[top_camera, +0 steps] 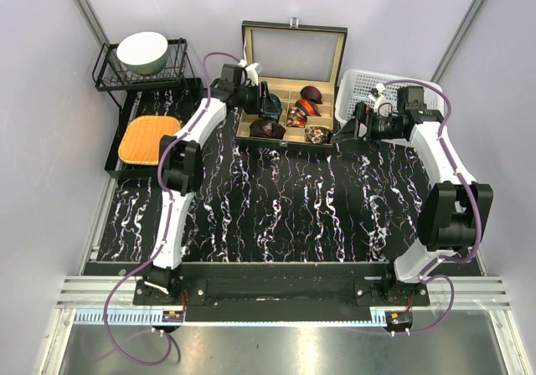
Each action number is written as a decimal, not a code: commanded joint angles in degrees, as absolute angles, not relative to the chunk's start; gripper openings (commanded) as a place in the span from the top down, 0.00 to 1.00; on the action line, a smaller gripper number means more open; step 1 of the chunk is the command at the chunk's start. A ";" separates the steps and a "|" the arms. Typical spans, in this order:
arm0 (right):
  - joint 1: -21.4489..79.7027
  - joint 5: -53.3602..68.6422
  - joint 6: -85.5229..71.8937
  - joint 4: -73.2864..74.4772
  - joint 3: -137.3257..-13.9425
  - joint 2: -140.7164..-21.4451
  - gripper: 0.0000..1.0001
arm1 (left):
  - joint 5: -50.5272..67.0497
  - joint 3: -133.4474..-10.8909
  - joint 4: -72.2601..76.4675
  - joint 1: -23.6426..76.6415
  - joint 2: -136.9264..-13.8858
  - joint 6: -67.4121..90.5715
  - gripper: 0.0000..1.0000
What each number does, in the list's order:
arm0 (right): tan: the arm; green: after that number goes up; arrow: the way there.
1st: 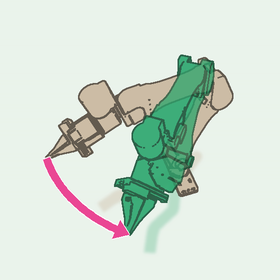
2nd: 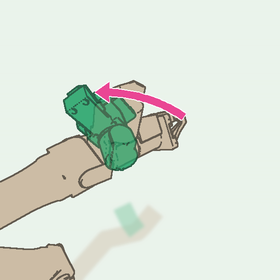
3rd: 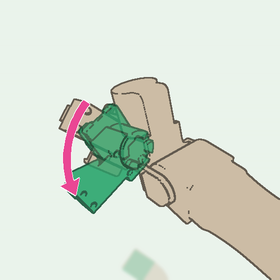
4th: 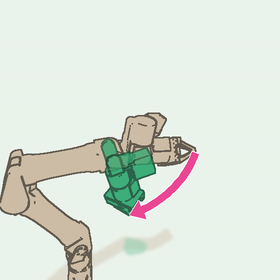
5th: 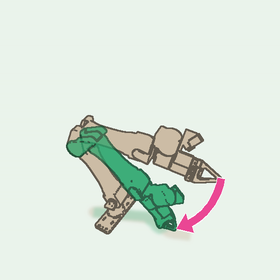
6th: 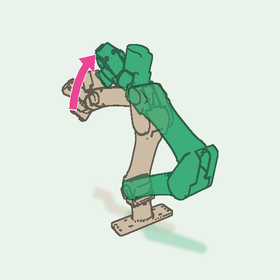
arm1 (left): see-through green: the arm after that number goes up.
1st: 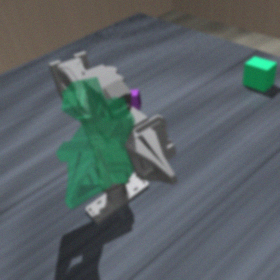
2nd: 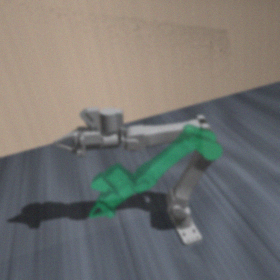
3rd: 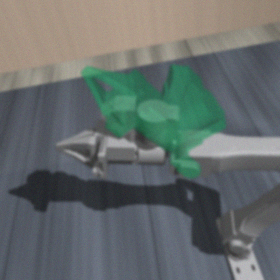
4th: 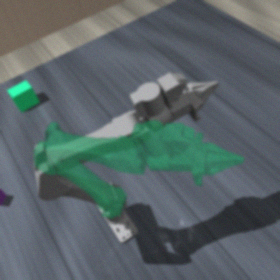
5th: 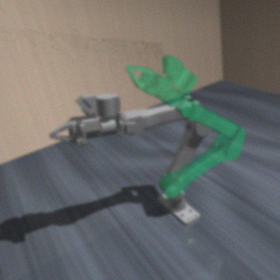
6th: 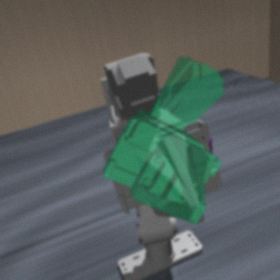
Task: Roll the ties
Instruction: Place the tie in the storage box.
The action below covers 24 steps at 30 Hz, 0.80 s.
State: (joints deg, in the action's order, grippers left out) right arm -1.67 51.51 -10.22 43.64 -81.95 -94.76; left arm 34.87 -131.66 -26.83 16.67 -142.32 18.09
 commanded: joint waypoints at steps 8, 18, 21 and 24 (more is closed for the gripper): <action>-2.02 51.33 -8.61 44.74 -82.18 -93.07 0.00 | 25.24 -131.83 -26.70 15.91 -145.02 14.50 1.00; -2.02 52.29 -8.79 45.00 -82.71 -93.43 0.00 | 12.84 -130.07 -30.93 15.82 -146.16 14.77 1.00; -2.02 52.38 -8.61 45.17 -82.27 -93.25 0.00 | 9.59 -130.25 -31.99 16.00 -146.95 14.50 1.00; -2.02 52.21 -8.61 45.17 -81.92 -93.16 0.00 | 5.37 -131.47 -34.53 16.87 -148.61 12.75 1.00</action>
